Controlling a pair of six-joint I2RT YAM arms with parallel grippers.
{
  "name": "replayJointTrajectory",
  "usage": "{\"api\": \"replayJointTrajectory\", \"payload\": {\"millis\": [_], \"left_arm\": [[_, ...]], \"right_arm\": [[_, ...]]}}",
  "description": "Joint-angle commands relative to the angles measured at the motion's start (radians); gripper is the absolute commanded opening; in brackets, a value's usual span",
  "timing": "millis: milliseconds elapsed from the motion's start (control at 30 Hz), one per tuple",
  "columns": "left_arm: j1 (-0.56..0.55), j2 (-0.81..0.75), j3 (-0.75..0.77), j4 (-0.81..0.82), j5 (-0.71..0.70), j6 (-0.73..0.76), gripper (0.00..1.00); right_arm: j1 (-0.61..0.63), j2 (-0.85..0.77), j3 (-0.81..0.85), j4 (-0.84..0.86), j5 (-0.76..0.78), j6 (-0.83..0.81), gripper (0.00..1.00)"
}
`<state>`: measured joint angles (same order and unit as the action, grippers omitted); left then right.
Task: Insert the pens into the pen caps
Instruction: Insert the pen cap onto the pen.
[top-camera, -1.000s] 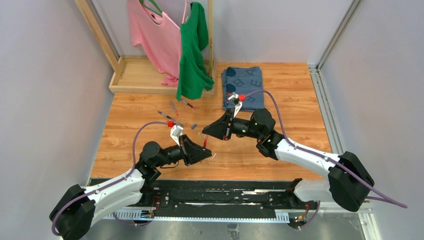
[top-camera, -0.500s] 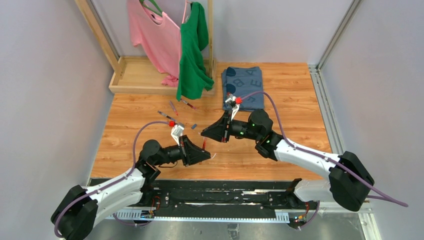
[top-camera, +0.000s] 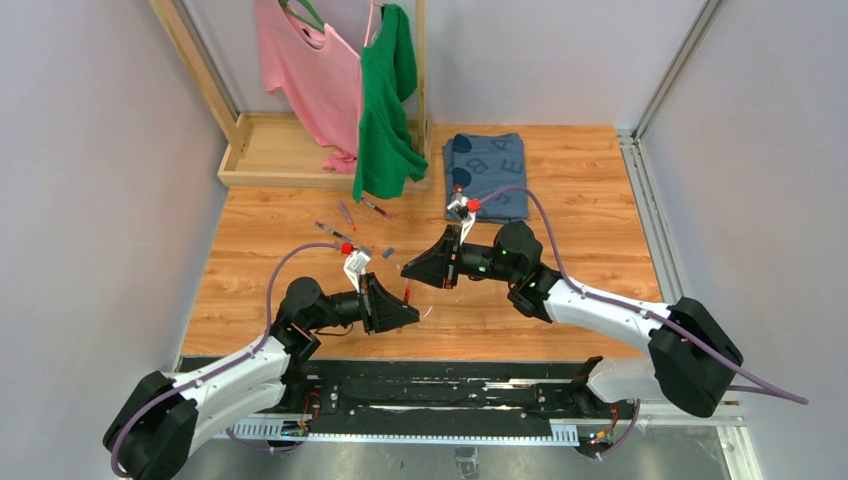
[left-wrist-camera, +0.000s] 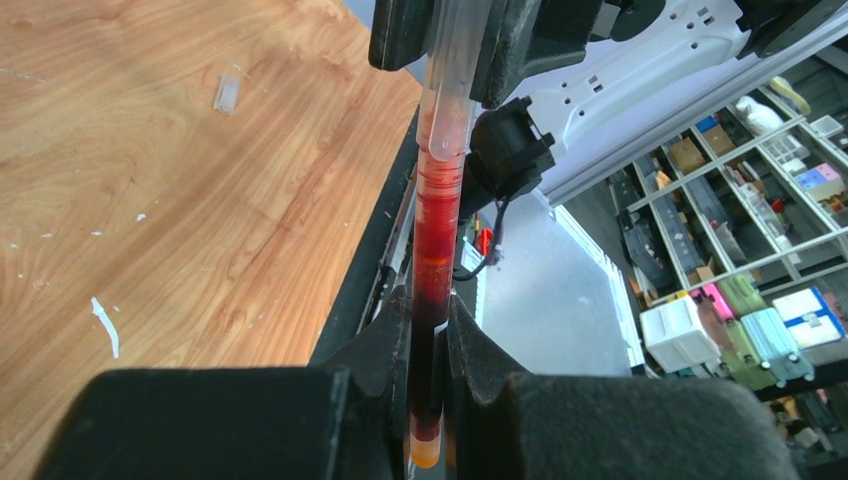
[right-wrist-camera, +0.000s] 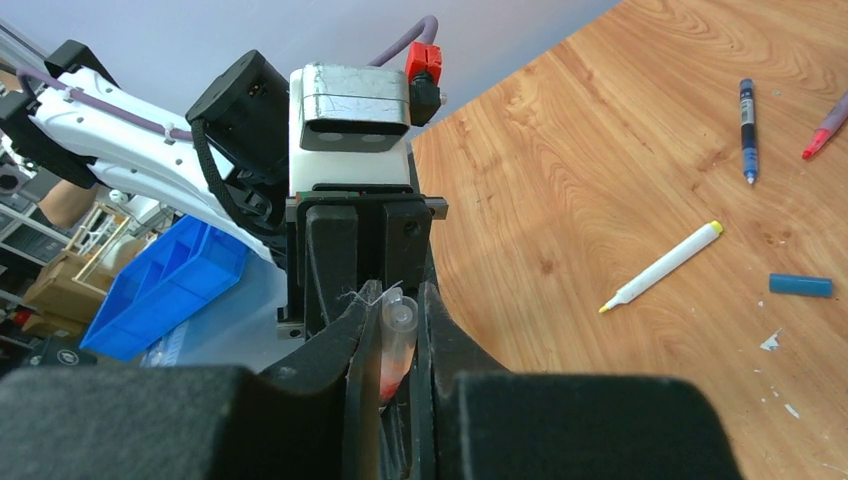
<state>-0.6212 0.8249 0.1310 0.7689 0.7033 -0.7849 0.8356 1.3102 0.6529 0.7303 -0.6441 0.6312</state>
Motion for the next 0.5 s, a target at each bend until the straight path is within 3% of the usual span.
{"api": "replayJointTrajectory", "payload": {"millis": [0,267,467], "left_arm": [[0.057,-0.032,0.191,0.408,-0.220,0.043,0.00],[0.057,-0.069,0.113,0.196,-0.127,0.241,0.01],[0.057,-0.108,0.101,0.058,-0.132,0.325,0.27]], "right_arm": [[0.109,0.055,-0.086,-0.438,-0.290,0.047,0.01],[0.053,-0.119,0.066,-0.451,-0.055,0.067,0.01],[0.016,-0.189,0.132,-0.493,0.154,0.019,0.01]]}}
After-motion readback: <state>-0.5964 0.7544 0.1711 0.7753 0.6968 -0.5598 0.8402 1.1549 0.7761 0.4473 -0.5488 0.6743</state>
